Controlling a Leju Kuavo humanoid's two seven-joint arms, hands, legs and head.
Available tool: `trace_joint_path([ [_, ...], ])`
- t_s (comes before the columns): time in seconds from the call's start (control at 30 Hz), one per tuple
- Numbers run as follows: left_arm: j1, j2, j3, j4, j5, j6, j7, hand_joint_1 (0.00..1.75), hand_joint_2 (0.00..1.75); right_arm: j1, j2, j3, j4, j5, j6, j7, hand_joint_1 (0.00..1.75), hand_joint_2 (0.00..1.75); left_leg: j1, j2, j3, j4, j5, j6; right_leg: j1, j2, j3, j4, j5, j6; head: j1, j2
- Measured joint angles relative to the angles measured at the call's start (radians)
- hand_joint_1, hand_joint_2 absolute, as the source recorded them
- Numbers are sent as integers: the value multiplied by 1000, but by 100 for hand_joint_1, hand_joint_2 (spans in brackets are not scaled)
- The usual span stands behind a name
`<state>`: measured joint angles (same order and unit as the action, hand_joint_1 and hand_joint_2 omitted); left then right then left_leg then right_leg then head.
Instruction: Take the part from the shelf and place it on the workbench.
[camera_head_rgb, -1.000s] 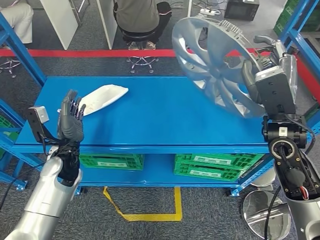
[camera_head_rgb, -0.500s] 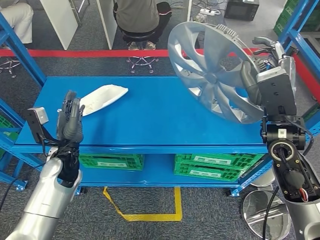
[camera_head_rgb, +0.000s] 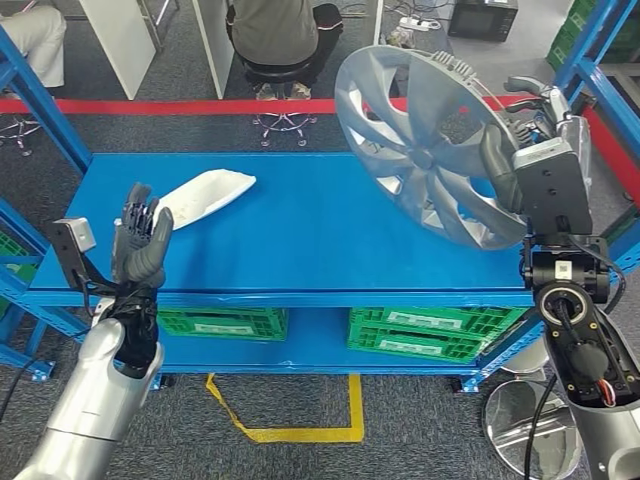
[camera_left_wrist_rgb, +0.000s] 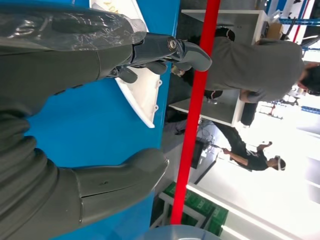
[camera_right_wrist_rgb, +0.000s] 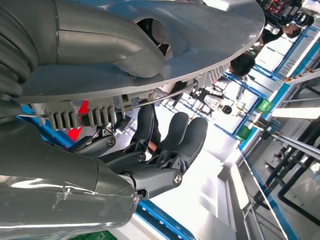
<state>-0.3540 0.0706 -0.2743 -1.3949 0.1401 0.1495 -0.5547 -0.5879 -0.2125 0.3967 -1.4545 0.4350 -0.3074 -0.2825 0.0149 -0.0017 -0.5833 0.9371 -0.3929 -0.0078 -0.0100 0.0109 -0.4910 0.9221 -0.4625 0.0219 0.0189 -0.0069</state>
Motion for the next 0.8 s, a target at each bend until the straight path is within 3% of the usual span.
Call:
trace_joint_path([
  [0.8,7,8,0,-23,-9,0,4,0,175,9,0,1,-8,-30,31,4,175,175,0,0,0,0,0,0,0,-1,0,0,0,0,0,0],
])
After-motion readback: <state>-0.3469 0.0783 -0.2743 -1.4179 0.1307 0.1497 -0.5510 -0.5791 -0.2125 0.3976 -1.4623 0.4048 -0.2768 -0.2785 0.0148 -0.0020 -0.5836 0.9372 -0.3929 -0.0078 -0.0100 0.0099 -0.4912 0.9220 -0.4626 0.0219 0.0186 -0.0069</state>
